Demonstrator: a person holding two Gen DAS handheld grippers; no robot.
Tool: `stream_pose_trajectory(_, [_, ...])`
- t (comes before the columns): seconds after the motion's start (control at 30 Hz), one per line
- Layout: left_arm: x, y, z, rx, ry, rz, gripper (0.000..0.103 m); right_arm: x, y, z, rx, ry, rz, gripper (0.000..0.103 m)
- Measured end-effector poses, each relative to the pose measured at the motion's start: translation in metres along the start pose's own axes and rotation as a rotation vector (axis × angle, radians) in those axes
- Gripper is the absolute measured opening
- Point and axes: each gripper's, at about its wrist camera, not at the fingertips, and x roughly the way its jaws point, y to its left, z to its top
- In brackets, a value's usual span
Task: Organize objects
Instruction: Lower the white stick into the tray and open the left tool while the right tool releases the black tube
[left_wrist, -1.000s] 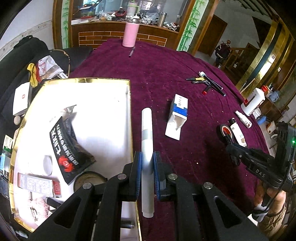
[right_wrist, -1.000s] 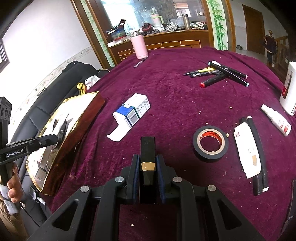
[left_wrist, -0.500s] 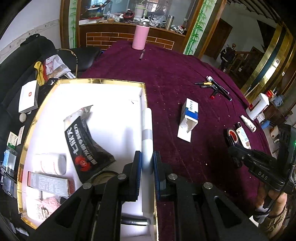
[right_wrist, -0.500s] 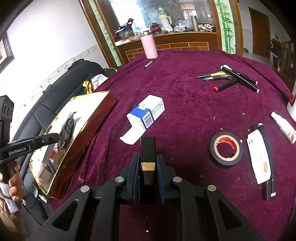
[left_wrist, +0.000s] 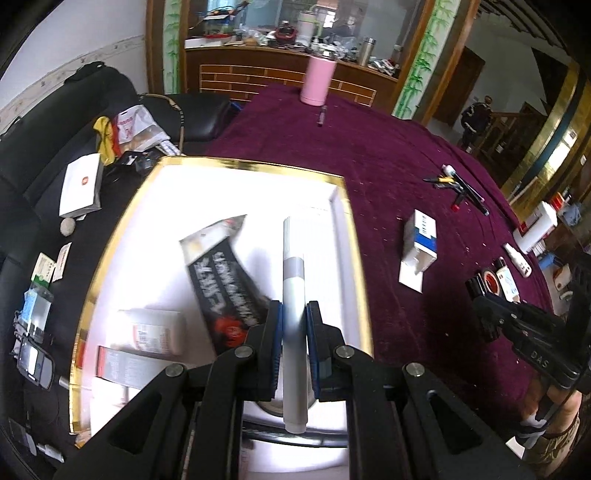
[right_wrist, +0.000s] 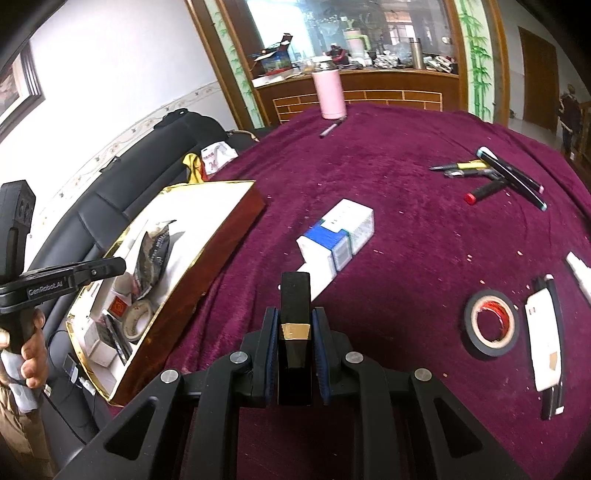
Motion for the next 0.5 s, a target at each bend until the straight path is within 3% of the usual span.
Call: stream_pose_trajectory(0.5, [-0.007, 0.051, 0.004, -0.071, -0.013, 0.073, 0.012, 0.017, 0.043, 0.009, -0.078, 0.014, 0.055, 0.020])
